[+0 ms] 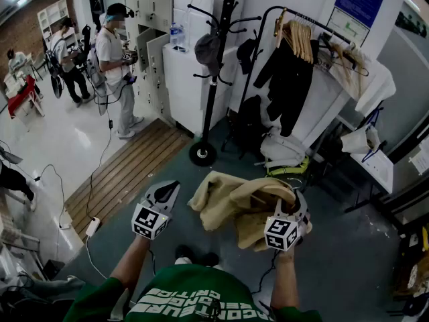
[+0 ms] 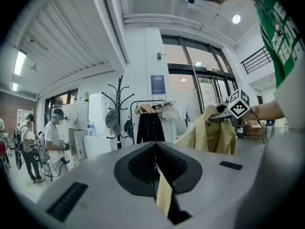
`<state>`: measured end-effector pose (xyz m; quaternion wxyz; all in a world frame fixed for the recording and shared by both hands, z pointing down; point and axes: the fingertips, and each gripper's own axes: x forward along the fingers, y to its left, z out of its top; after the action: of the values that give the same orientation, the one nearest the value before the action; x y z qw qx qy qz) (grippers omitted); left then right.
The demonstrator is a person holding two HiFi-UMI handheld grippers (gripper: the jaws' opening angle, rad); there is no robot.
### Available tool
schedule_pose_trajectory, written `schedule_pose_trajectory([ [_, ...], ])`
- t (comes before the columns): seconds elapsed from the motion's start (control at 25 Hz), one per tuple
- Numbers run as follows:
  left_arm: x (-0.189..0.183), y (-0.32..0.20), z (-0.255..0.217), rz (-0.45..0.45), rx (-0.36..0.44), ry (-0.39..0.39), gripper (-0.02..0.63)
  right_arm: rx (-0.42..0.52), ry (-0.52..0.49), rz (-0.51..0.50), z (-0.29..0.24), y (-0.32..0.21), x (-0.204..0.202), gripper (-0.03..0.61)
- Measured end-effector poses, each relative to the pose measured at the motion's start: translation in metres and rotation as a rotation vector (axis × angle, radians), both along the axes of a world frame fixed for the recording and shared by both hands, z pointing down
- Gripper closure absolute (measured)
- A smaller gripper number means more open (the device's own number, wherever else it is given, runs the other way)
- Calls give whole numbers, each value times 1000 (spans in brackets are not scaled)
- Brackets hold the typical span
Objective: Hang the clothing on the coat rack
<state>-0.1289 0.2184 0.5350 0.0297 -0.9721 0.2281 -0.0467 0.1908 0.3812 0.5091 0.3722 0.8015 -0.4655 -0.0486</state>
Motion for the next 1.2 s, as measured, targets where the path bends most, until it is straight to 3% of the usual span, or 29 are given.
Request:
schedule_pose_trajectory([
  [1.2, 44, 20, 4, -57, 2, -23, 607, 7, 0, -84, 2, -18, 39, 399],
])
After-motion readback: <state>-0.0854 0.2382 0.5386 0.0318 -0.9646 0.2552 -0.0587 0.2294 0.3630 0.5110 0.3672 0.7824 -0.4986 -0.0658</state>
